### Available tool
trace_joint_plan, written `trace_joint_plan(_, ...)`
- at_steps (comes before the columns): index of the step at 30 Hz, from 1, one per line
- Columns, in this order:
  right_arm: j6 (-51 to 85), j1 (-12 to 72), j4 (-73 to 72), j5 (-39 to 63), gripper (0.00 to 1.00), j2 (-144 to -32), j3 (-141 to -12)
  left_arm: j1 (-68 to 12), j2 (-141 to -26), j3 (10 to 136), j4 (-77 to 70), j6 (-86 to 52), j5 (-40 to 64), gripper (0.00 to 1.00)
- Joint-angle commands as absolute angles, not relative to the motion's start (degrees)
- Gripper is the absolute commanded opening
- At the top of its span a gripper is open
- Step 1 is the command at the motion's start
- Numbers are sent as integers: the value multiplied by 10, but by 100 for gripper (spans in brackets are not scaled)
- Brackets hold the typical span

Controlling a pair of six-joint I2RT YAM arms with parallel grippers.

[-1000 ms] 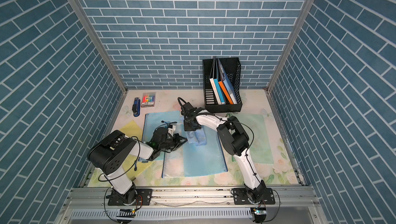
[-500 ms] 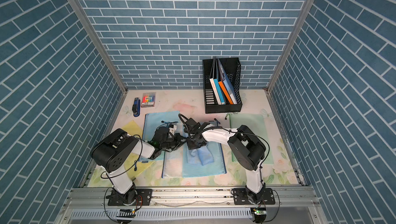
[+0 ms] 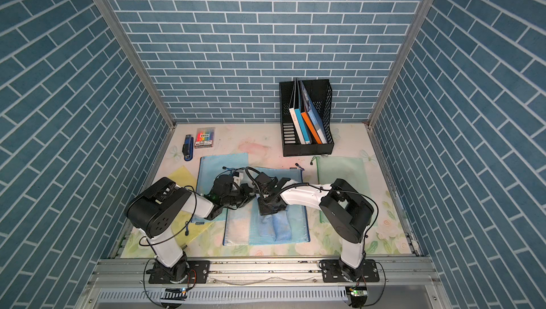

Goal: Wipe the document bag
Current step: Wipe the dirt from the document bag.

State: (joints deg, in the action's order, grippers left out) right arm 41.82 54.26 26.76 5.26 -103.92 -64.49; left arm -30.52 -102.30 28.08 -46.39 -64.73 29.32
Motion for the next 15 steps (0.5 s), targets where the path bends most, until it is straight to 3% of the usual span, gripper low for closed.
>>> trace_joint_plan(1, 380, 502, 286, 35, 0, -1044, -693, -308, -1026, 288, -480, -643, 307, 0)
trace_joint_plan(8, 273, 490, 363, 109, 0, -1170, -882, -310, -1033, 291, -479, -642, 315, 0)
trace_joint_plan(15, 275, 490, 367, 102, 0, -1201, -910, -309, -1031, 291, -483, -647, 305, 0)
